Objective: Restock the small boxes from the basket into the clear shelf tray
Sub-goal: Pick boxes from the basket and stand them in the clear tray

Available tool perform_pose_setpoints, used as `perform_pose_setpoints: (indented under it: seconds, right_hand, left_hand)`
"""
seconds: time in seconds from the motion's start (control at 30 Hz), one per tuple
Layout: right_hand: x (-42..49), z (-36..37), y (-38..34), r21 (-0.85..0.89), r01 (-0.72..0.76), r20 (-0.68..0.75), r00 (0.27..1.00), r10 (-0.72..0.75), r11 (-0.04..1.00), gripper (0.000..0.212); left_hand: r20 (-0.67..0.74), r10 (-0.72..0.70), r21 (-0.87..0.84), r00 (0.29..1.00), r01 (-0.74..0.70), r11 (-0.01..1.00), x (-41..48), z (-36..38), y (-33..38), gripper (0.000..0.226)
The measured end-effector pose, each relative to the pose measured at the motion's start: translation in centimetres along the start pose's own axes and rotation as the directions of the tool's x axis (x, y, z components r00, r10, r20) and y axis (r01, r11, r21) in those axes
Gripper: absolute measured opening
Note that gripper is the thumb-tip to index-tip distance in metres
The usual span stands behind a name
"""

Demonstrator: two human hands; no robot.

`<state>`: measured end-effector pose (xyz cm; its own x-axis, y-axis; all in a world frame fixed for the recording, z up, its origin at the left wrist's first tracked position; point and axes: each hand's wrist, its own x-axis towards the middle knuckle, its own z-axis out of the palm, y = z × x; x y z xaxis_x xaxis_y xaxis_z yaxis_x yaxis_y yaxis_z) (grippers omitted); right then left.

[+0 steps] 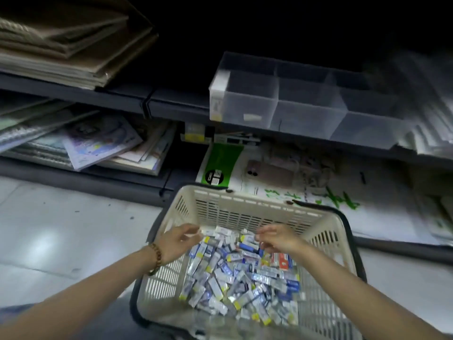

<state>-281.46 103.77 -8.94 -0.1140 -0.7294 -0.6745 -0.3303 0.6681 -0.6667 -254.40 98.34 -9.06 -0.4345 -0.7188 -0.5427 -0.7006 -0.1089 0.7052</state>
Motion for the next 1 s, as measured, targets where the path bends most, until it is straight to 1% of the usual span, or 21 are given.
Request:
perform_pose_setpoints:
  seconds: [0.07, 0.1, 0.17, 0.23, 0.4, 0.5, 0.57, 0.63, 0.73, 0.83, 0.9, 1.0]
  right_hand:
    - [2.2, 1.9, 4.4, -0.006, -0.109, 0.002, 0.994, 0.109, 0.994, 0.018]
    - [3.0, 2.6, 6.1, -0.01, -0.134, 0.009, 0.991, 0.134, 0.991, 0.015]
    - [4.0, 3.6, 8.4, -0.057, -0.127, 0.031, 0.991, 0.129, 0.99, 0.014]
    - [4.8, 4.3, 9.7, -0.115, -0.068, 0.054, 0.996, 0.074, 0.991, 0.025]
    - [6.3, 5.6, 9.8, -0.154, 0.042, 0.135, 0.991, -0.021, 0.987, 0.043]
    - [7.2, 6.4, 9.9, -0.232, 0.093, 0.191, 0.98, -0.049, 0.968, 0.047]
    - [7.7, 7.0, 10.4, -0.301, 0.122, 0.213, 0.975, -0.058, 0.946, 0.05]
    - [7.8, 7.5, 11.0, -0.316, 0.137, 0.197, 0.977, -0.076, 0.939, 0.05]
    - [7.6, 7.9, 11.8, -0.321, 0.148, 0.175, 0.98, -0.096, 0.936, 0.053]
    - [7.3, 8.2, 12.6, -0.347, 0.153, 0.171, 0.98, -0.098, 0.925, 0.056]
    - [7.2, 8.4, 12.8, -0.338, 0.151, 0.158, 0.982, -0.102, 0.929, 0.054]
    - [6.9, 8.9, 12.6, -0.378, 0.228, 0.096, 0.974, -0.207, 0.897, 0.049]
  left_hand:
    - [0.043, -0.121, 0.025, 0.992, 0.12, 0.992, 1.2, 2.2, -2.5, 0.049]
    - [0.046, -0.171, 0.031, 0.984, 0.169, 0.985, 1.9, 3.2, -3.3, 0.05]
    - [0.042, -0.245, 0.01, 0.969, 0.244, 0.97, 3.3, 4.9, -4.3, 0.051]
    - [0.034, -0.282, -0.014, 0.959, 0.283, 0.959, 4.7, 6.6, -5.0, 0.049]
    - [-0.001, -0.306, -0.048, 0.952, 0.306, 0.951, 7.7, 10.5, -6.7, 0.045]
    - [-0.05, -0.285, -0.022, 0.957, 0.284, 0.959, 8.8, 11.6, -8.1, 0.037]
    - [-0.091, -0.274, 0.051, 0.957, 0.28, 0.959, 9.3, 12.1, -8.8, 0.035]
    - [-0.142, -0.265, 0.12, 0.954, 0.283, 0.952, 9.8, 12.6, -9.0, 0.036]
    - [-0.201, -0.278, 0.115, 0.939, 0.305, 0.945, 10.2, 12.9, -8.8, 0.037]
    - [-0.207, -0.267, 0.17, 0.941, 0.303, 0.938, 10.3, 13.4, -8.9, 0.035]
    - [-0.22, -0.267, 0.144, 0.938, 0.302, 0.942, 10.3, 13.5, -8.9, 0.034]
    - [-0.208, -0.292, 0.152, 0.934, 0.325, 0.933, 10.4, 13.3, -9.0, 0.029]
